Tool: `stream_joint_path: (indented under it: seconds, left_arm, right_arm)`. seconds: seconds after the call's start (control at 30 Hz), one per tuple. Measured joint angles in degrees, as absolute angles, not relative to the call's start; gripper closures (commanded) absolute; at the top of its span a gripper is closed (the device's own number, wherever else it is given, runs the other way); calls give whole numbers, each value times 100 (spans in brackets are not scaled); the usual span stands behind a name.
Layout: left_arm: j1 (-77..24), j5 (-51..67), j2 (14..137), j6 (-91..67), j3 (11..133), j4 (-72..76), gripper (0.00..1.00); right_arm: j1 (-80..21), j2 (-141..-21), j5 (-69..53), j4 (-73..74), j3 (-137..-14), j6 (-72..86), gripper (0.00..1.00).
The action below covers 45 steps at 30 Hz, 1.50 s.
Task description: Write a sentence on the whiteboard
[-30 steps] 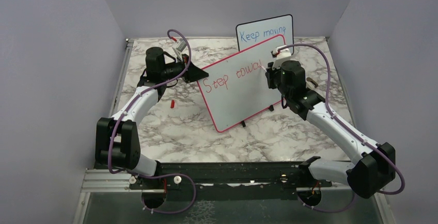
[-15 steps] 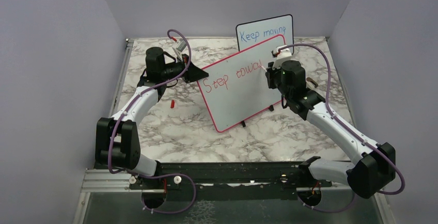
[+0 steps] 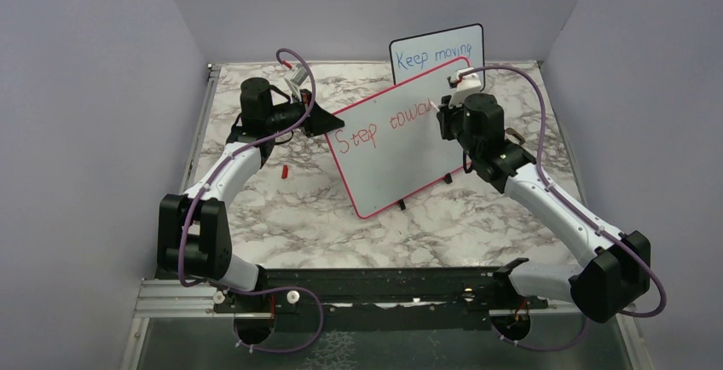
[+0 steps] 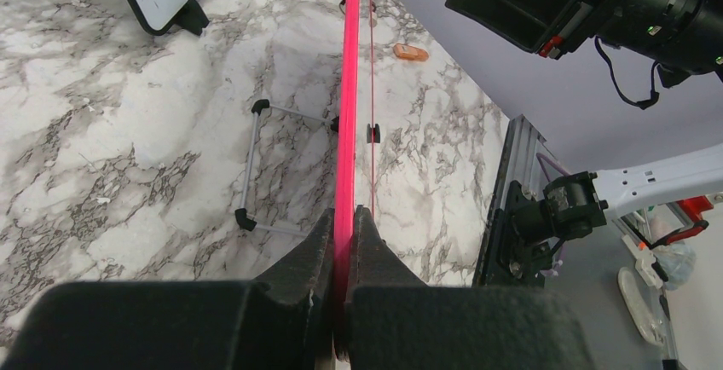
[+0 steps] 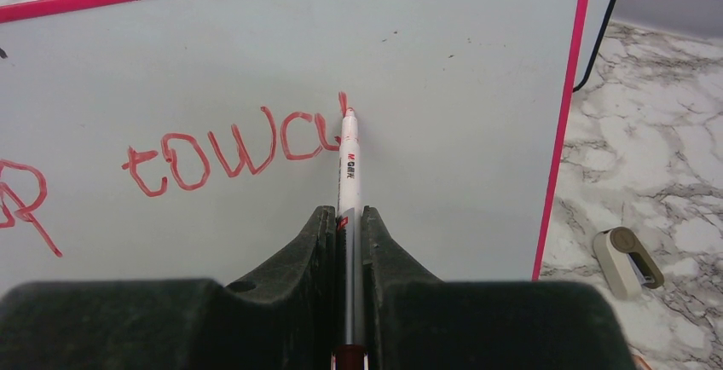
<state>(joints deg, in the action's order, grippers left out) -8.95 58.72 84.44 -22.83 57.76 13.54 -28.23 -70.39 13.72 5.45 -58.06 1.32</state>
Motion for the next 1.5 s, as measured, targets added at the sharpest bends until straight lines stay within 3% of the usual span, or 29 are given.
stream_joint_path:
  seconds: [1.5]
  left_arm:
    - [-886,5902,8447,-2259,5787,1328,100]
  right_arm:
    - [-2397,-6783,1393,650,-5819,102,100]
